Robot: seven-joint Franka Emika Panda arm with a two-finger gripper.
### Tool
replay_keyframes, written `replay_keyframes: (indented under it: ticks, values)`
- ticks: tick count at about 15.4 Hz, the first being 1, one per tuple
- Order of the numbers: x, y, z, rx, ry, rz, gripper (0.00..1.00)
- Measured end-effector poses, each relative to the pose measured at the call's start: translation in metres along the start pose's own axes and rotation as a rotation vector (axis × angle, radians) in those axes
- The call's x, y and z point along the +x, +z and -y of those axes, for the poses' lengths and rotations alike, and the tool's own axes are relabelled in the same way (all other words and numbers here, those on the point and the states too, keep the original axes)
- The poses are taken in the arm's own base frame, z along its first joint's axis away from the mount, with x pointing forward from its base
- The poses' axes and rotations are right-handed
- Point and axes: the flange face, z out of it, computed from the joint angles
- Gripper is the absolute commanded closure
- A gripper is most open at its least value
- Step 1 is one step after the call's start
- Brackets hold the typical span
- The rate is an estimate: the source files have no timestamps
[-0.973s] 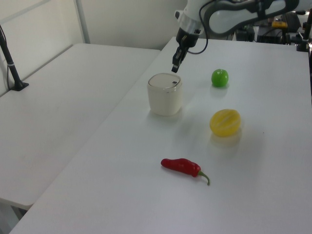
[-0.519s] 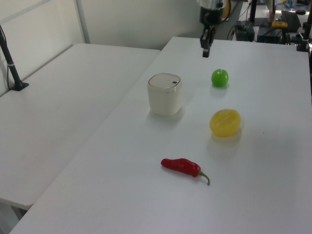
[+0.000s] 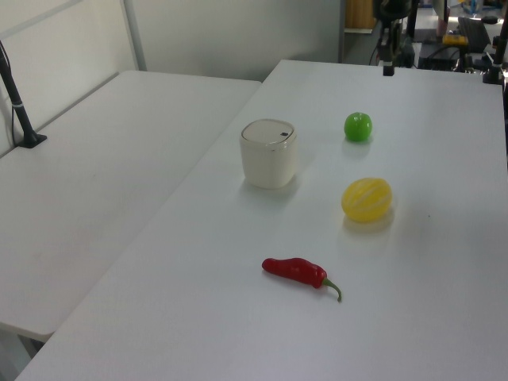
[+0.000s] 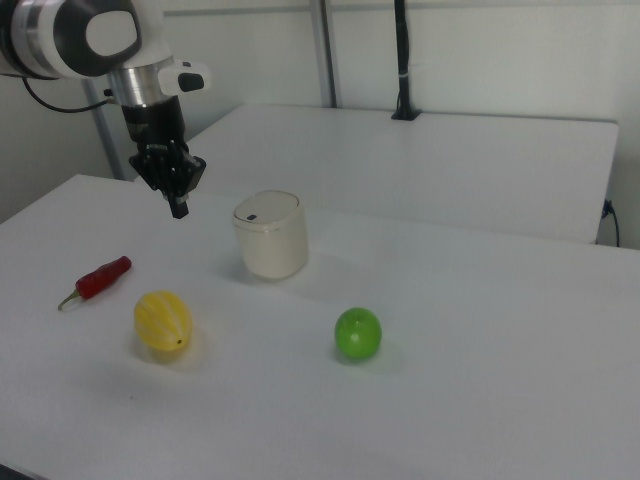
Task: Close garbage bin
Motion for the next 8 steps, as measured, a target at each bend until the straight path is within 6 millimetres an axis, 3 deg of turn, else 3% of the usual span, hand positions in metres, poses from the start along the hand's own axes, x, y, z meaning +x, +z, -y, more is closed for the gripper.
replay_keyframes:
  ticks: [1,3,6,7,8]
  values:
    - [-0.010,-0.003,-0.005,-0.006,0.007,-0.003,0.94]
    - [-0.026,-0.008,-0.011,-0.029,0.011,-0.006,0.71]
    - [-0.034,-0.009,-0.012,-0.036,0.011,-0.006,0.07]
    - [-0.034,-0.007,-0.012,-0.037,0.012,-0.003,0.00]
    - [-0.034,-0.006,-0.014,-0.039,0.014,0.000,0.00]
